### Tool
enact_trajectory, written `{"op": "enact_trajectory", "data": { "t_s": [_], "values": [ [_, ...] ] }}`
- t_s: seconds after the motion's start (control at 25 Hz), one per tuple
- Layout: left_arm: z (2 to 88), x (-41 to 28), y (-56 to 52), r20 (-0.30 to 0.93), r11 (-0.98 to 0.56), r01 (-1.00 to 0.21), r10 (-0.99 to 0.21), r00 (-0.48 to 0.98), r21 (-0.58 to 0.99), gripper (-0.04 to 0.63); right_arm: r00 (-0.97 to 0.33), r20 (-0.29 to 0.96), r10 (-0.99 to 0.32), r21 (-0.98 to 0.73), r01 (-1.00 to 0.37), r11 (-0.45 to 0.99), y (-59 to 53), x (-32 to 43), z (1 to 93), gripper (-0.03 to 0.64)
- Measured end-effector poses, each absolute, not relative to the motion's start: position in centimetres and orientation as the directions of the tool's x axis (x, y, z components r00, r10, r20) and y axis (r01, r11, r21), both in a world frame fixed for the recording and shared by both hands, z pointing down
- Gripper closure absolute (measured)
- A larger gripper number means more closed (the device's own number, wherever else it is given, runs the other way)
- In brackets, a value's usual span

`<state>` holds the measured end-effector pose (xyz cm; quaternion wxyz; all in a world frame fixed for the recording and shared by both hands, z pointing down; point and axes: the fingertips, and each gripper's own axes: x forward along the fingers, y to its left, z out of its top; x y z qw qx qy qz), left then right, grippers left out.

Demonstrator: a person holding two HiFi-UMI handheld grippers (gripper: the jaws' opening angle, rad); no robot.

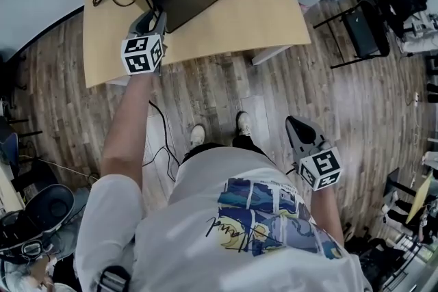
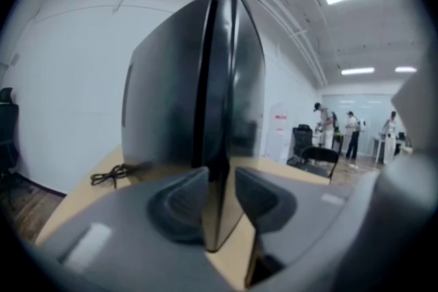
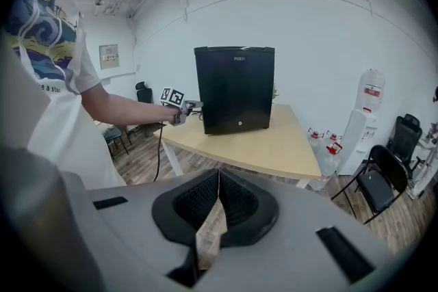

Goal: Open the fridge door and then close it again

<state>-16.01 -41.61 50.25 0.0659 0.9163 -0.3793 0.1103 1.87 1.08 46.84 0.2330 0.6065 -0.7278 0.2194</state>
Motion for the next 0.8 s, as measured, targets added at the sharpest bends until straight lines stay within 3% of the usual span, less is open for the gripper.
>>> {"op": "enact_trajectory", "data": {
  "t_s": [0.32,0.36,0.4,0.8],
  "values": [
    [50.4,-16.6,-41.7,0.251,-0.712,-0.701,-0.673,0.696,0.034,0.476,-0.156,0.599,-0.785,-0.048,-0.986,0.160,0.1,1.7,47.0,0.603],
    [50.5,-16.7,-41.9,0.252,-0.706,-0.707,-0.677,0.692,0.045,0.414,-0.157,0.597,-0.787,-0.049,-0.986,0.159,-0.1,1.6,47.0,0.603],
    [50.6,-16.8,-42.1,0.254,-0.703,-0.709,-0.677,0.691,0.055,0.408,-0.158,0.594,-0.789,-0.050,-0.986,0.160,-0.4,1.4,46.9,0.603],
    [49.4,-15.5,-42.4,0.225,-0.778,-0.628,-0.607,0.763,0.031,0.434,-0.151,0.594,-0.790,-0.044,-0.987,0.155,-1.8,0.5,46.8,0.603]
  ]
}}
